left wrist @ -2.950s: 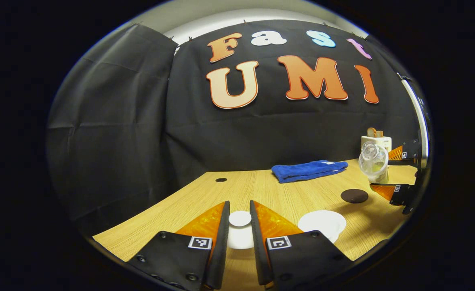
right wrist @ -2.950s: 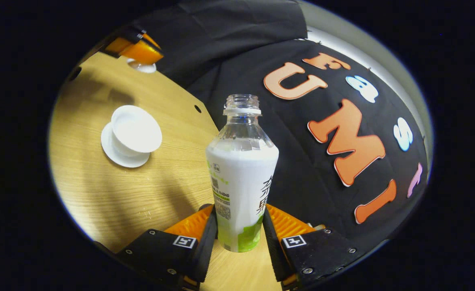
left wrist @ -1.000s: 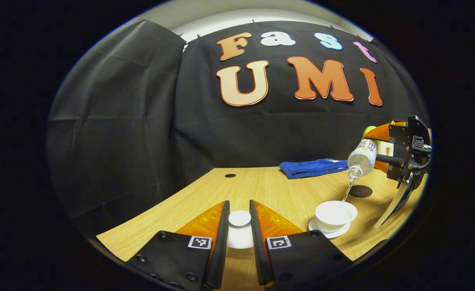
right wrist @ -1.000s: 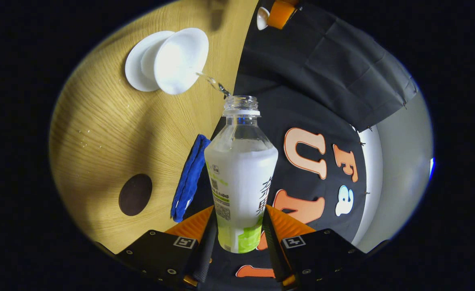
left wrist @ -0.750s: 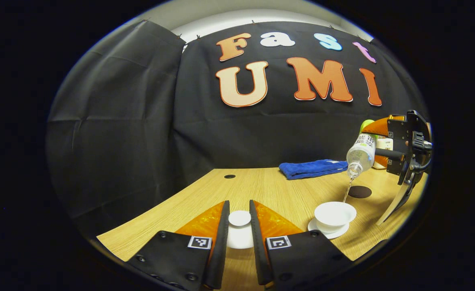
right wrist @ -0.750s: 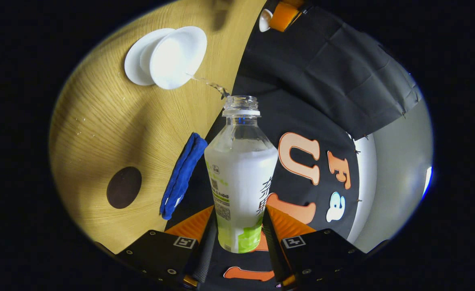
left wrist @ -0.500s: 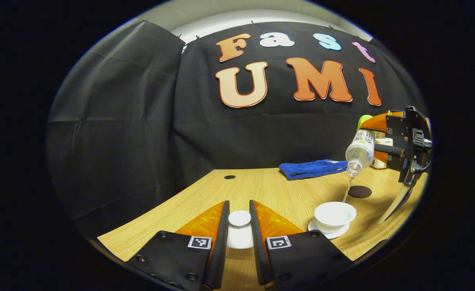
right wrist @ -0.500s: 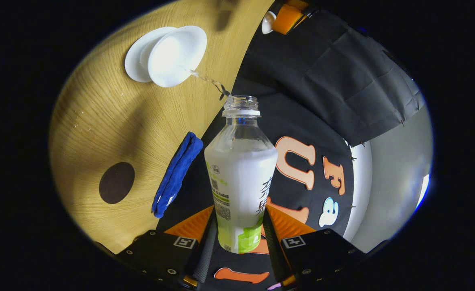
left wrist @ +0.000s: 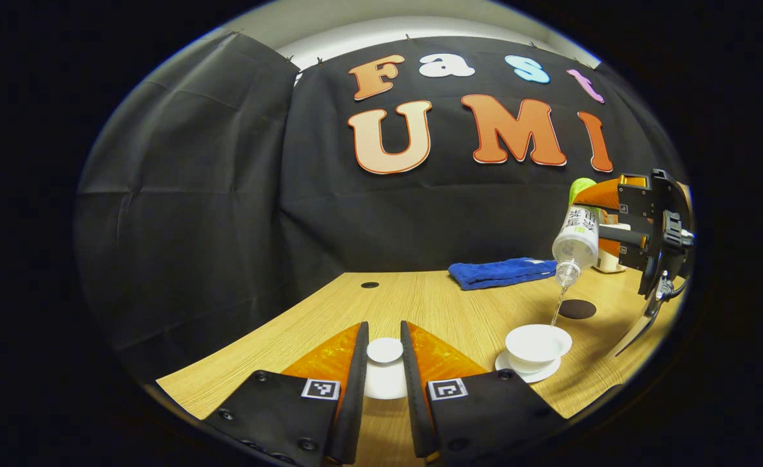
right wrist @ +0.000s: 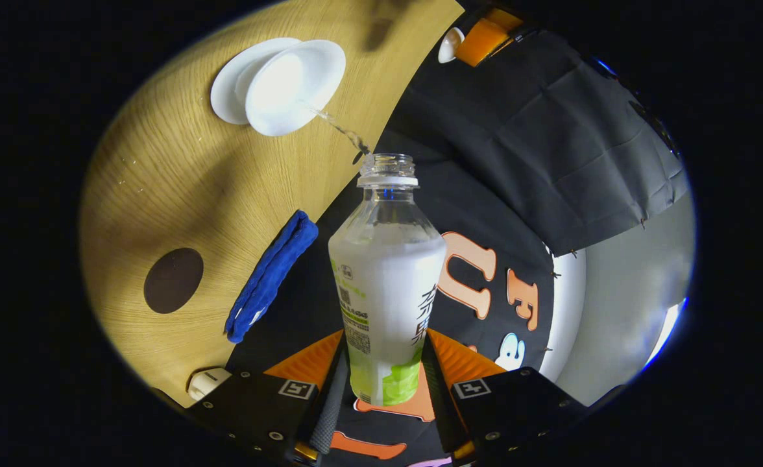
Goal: Open the teacup lid with one hand, grasp the water bottle and pour water into the teacup with the other hand; after pouring, place the water bottle on the coaster and then close the teacup lid.
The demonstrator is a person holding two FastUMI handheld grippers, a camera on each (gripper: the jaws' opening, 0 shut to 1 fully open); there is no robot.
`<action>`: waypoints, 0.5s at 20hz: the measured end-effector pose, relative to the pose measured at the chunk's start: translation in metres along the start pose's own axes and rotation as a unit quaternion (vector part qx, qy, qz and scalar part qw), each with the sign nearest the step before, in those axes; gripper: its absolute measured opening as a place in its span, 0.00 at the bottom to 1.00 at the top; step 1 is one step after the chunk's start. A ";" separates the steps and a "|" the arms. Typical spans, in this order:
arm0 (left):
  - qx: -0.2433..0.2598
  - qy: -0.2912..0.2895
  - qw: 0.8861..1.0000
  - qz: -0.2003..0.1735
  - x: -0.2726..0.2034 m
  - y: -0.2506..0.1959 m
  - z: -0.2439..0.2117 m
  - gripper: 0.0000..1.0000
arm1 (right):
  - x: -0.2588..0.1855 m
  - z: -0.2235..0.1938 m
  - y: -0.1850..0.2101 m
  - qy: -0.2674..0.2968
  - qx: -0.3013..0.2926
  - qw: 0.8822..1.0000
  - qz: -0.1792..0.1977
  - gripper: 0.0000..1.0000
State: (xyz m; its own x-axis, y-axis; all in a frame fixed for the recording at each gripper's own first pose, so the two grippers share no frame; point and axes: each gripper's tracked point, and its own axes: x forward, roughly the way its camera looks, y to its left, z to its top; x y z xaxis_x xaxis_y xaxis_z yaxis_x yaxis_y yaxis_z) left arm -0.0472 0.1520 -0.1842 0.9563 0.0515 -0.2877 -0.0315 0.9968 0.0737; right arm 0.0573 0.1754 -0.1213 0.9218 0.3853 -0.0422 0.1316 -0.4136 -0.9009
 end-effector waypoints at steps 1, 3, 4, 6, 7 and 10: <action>0.001 0.000 1.000 0.000 -0.001 0.000 0.001 0.35 | -0.003 0.001 -0.001 -0.001 -0.004 1.000 -0.002 0.63; 0.000 0.000 1.000 -0.001 -0.002 0.000 0.000 0.35 | -0.005 0.003 -0.004 -0.004 -0.012 1.000 -0.006 0.63; -0.002 -0.001 1.000 -0.002 -0.002 0.000 0.001 0.35 | -0.003 0.001 -0.005 -0.005 -0.015 1.000 -0.005 0.63; -0.002 -0.002 1.000 -0.003 -0.001 -0.001 0.001 0.35 | -0.003 0.002 -0.004 -0.006 -0.023 1.000 -0.006 0.63; -0.002 -0.002 1.000 -0.003 -0.001 -0.001 0.001 0.35 | -0.003 0.004 -0.006 -0.007 -0.026 1.000 -0.008 0.63; -0.004 -0.003 1.000 -0.003 -0.004 -0.001 0.003 0.35 | -0.003 0.002 -0.009 -0.009 -0.026 1.000 -0.012 0.63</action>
State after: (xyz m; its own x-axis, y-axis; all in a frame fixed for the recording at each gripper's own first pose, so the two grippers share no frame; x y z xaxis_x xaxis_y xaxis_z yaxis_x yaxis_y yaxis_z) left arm -0.0504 0.1502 -0.1806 0.9584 0.0445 -0.2819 -0.0273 0.9975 0.0647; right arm 0.0528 0.1795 -0.1143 0.9111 0.4113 -0.0286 0.1735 -0.4454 -0.8784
